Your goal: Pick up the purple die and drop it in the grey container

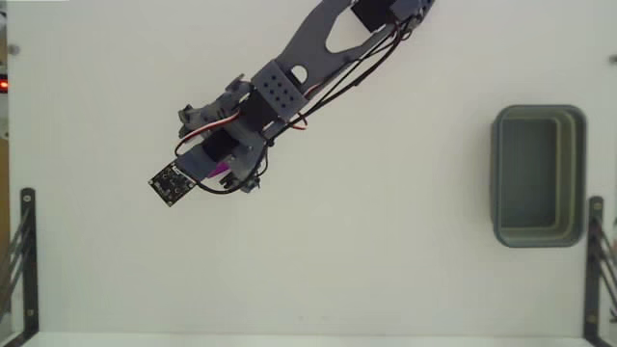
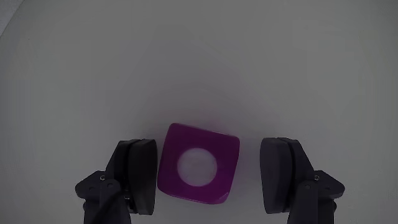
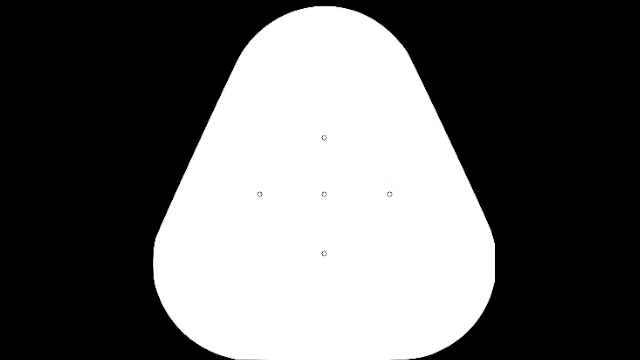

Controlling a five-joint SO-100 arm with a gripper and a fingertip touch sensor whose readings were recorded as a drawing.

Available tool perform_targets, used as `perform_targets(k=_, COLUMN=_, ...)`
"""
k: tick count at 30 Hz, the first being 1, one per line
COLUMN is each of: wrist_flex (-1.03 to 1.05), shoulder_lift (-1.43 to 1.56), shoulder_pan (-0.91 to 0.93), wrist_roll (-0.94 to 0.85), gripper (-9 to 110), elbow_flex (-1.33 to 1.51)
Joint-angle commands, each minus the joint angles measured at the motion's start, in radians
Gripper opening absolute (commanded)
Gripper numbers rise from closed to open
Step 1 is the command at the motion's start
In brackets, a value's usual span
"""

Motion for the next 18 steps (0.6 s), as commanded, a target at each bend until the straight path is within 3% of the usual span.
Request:
perform_targets(k=1, wrist_flex=-0.016, shoulder_lift=0.032, shoulder_pan=0.012, wrist_roll=0.005, gripper=109, elbow_flex=0.004)
perform_targets(k=18, wrist_flex=-0.016, shoulder_lift=0.032, shoulder_pan=0.012, wrist_roll=0.005, gripper=105, elbow_flex=0.004)
